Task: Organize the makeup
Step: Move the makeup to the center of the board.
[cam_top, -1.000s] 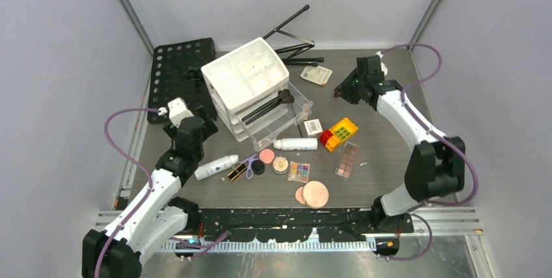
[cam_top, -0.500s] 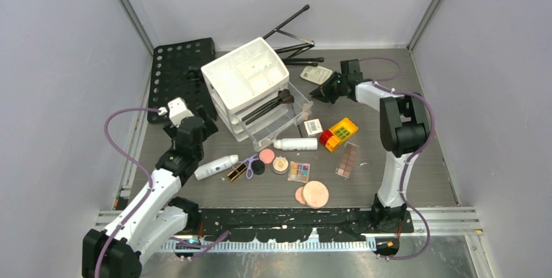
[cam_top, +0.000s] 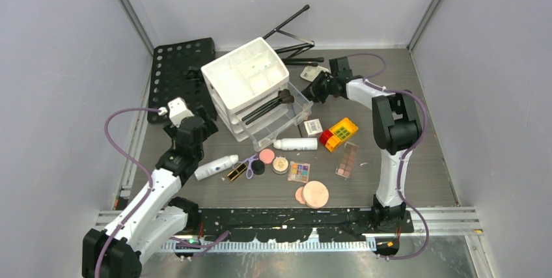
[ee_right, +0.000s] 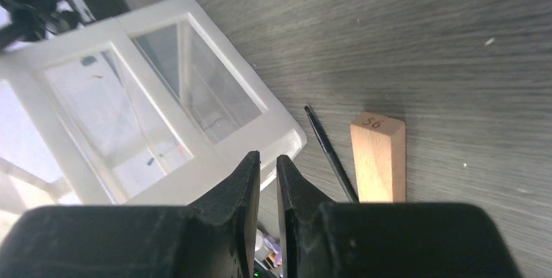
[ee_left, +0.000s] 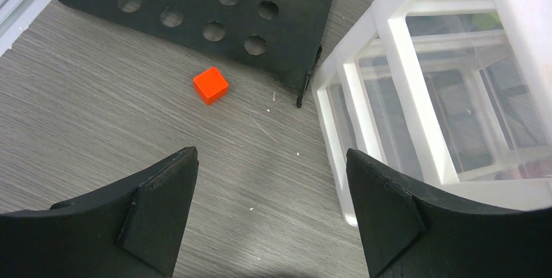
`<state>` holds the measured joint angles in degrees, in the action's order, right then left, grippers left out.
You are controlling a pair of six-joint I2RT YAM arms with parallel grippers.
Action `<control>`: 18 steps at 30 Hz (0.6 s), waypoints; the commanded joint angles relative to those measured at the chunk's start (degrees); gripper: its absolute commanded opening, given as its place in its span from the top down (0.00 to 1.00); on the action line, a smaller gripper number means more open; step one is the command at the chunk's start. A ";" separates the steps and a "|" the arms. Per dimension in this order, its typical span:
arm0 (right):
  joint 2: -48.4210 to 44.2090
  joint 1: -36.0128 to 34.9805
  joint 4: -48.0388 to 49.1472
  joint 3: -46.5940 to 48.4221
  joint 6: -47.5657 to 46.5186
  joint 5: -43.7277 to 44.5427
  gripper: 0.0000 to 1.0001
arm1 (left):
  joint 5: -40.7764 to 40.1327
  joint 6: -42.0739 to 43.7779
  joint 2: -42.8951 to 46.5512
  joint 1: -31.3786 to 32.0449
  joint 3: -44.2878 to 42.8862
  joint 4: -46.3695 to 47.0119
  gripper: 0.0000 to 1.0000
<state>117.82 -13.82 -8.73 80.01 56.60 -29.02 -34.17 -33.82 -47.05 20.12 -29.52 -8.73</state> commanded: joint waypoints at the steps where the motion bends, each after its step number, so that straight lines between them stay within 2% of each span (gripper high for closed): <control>1: 0.72 -2.12 -9.58 3.40 -6.04 3.29 0.79 | -0.63 0.51 -0.23 -0.17 -0.39 2.92 0.14; 9: 1.23 -2.36 -17.46 3.31 -10.40 10.85 0.78 | -0.37 0.39 -0.82 -0.17 -0.52 3.11 0.14; 18: -3.32 -2.38 -25.75 3.40 -15.26 30.48 0.78 | -0.46 0.51 -0.55 -0.17 -0.40 3.02 0.14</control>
<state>117.43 -16.71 -26.87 82.74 46.02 -13.89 -33.95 -33.82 -47.77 20.12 -29.52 -8.51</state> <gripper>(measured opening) 0.215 0.863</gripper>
